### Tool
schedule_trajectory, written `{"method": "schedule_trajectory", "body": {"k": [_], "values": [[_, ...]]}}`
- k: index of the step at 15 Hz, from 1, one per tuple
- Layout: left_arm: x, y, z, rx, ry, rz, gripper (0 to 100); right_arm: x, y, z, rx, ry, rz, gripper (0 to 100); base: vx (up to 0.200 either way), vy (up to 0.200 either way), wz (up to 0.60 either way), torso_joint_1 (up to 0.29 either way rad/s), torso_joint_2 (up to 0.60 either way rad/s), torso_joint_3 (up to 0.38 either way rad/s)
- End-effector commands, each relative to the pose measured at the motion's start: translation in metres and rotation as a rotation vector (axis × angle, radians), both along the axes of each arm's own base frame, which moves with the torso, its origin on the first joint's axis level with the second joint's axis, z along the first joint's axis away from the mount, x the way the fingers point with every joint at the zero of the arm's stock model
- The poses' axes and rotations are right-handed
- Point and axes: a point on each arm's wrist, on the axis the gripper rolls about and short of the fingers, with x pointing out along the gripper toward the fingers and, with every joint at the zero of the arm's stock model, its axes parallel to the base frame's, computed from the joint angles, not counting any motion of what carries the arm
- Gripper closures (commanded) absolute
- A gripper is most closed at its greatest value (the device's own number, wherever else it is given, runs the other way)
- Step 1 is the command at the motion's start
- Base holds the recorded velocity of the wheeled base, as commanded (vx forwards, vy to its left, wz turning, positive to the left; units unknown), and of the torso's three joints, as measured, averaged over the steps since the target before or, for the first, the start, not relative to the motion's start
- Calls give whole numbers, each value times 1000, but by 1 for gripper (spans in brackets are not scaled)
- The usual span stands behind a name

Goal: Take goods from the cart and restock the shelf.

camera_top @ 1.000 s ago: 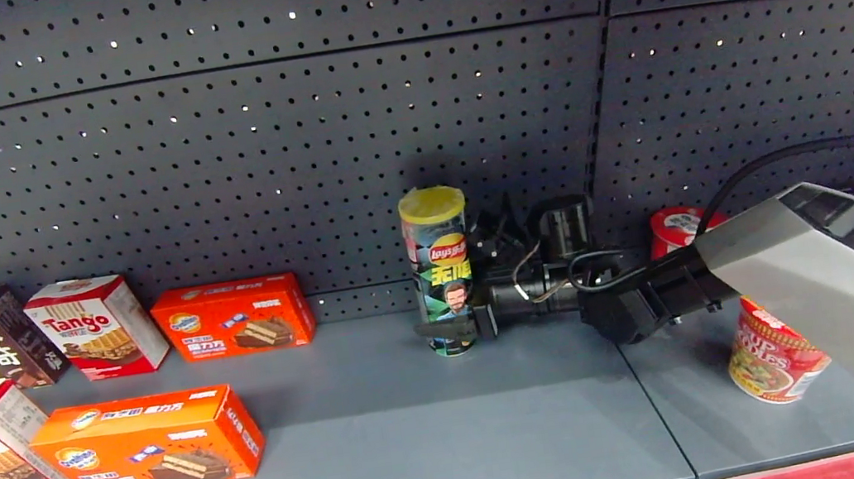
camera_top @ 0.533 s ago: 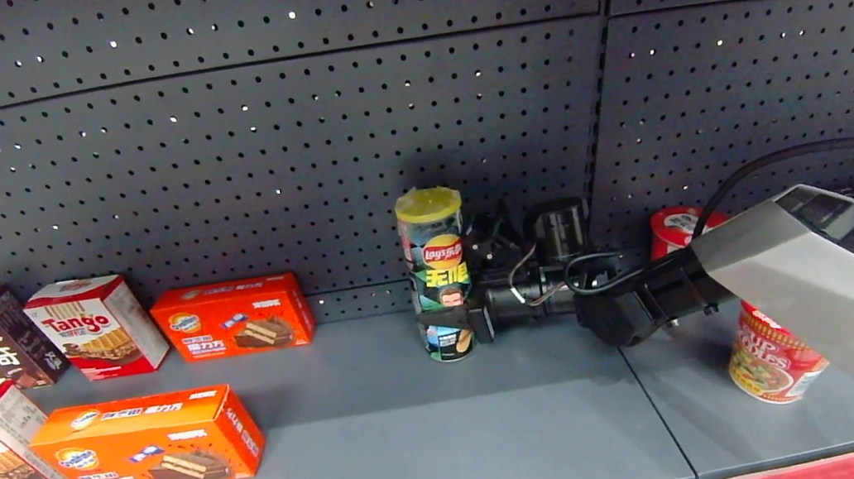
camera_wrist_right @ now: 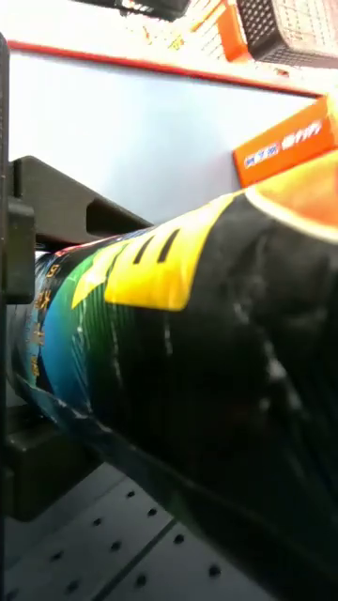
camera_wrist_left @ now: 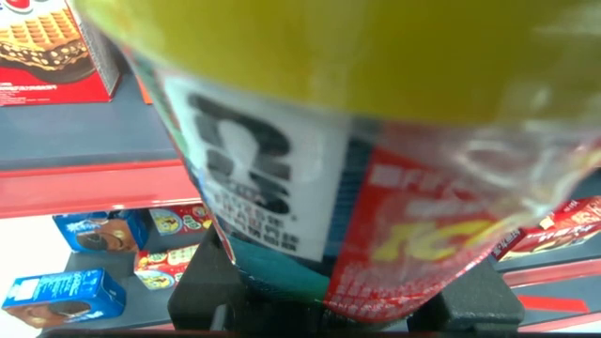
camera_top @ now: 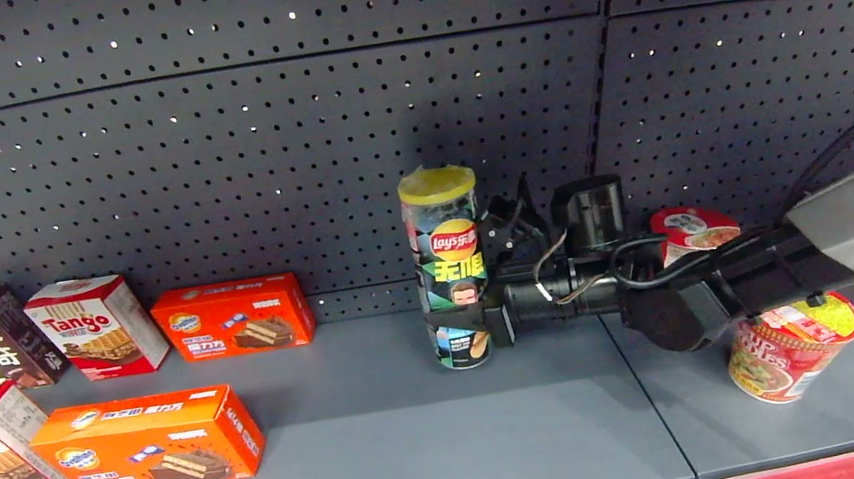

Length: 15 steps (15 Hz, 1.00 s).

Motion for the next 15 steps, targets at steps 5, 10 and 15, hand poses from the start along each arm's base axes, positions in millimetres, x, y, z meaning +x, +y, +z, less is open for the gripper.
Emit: {"method": "schedule_trajectory", "body": {"k": [5,10,15], "values": [[0,0,1,-45,2,3,100,-87,-16,46,28,17,-58,100,0,0,0,0,0,0],[0,0,1,-45,1,-3,100,-124,-30,33,38,-4,-60,100,0,0,0,0,0,0],[0,0,0,-39,1,-2,100,-140,-47,2,65,18,-64,100,0,0,0,0,0,0]]}}
